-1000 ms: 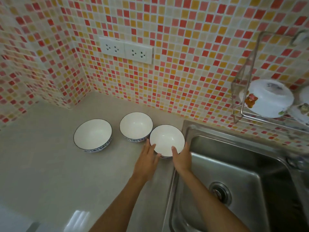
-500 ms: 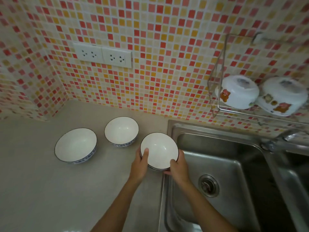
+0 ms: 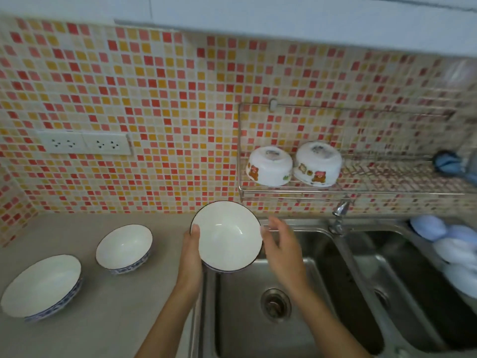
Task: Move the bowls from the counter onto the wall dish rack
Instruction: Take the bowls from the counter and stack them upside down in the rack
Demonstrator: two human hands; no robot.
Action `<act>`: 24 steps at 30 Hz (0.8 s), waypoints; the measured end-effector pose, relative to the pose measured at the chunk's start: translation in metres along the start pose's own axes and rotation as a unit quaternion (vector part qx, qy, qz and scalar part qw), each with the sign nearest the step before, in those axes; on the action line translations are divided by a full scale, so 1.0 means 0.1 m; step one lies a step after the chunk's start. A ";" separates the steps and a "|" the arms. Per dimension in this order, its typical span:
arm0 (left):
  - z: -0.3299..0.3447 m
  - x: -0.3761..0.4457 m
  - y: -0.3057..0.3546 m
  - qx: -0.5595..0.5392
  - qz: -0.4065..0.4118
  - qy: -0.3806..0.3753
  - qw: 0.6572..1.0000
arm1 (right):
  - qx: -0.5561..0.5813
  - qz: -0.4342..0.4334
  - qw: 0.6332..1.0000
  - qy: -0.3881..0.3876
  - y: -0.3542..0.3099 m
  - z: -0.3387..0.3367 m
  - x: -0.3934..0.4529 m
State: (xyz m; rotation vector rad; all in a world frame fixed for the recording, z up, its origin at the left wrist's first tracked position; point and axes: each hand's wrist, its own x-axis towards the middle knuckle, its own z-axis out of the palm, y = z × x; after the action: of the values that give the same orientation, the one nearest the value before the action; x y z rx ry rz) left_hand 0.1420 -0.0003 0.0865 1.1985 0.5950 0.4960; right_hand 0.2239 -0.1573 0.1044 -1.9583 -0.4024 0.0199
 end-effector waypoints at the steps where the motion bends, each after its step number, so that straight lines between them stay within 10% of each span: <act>1: 0.08 -0.02 0.07 -0.006 0.009 -0.007 1.000 | -0.022 -0.019 0.999 0.022 -0.04 -0.17 0.09; 14: 0.93 -0.11 0.68 -0.012 0.089 -0.024 0.996 | -0.351 -0.192 0.908 0.123 0.54 -1.29 1.13; 24: 1.69 0.42 1.25 0.124 0.221 -0.024 0.967 | -0.289 -0.279 0.895 0.193 0.80 -1.23 1.28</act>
State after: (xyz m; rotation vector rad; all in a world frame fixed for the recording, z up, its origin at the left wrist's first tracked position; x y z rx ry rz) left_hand 0.2797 -0.0566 0.2404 1.5889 0.3514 0.7827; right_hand 0.3901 -0.2582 0.1058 -2.2739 -0.7484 -0.9416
